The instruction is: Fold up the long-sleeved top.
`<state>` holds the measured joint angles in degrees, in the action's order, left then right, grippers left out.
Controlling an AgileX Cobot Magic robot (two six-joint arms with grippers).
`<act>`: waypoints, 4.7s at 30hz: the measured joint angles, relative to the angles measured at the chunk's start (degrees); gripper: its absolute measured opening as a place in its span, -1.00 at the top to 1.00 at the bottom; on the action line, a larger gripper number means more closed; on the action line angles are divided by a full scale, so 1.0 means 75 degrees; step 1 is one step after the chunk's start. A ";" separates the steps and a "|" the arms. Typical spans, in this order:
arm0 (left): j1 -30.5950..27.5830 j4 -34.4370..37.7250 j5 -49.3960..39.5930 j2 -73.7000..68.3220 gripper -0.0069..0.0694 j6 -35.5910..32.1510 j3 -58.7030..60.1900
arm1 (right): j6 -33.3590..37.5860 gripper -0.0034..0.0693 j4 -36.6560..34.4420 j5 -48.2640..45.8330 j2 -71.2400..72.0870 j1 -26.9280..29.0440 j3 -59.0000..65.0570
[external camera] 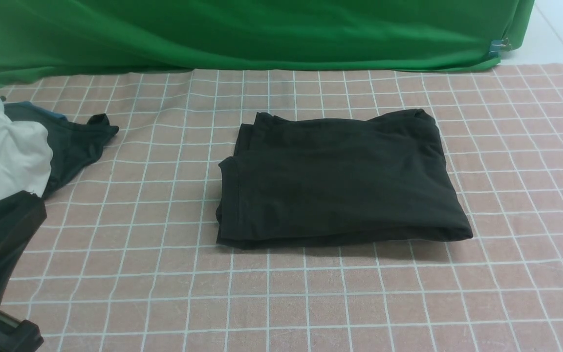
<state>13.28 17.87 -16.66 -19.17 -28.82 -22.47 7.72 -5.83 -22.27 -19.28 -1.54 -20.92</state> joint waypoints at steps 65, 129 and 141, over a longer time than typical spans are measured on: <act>0.0000 0.0000 0.0000 0.0000 0.77 -0.0009 0.0000 | -0.0112 0.48 0.0027 0.1095 0.2574 0.0559 0.2835; -0.2393 0.0147 0.0250 0.2574 0.77 0.0678 0.3041 | -0.0119 0.25 0.0027 0.1095 0.2574 0.0559 0.2835; -0.2393 -0.0375 0.0274 0.2574 0.77 0.0678 0.3041 | -0.0119 0.25 0.0027 0.1095 0.2574 0.0559 0.2835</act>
<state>-4.66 15.06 -14.60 0.13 -23.74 0.34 6.83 -5.63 -14.06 0.02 2.65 0.34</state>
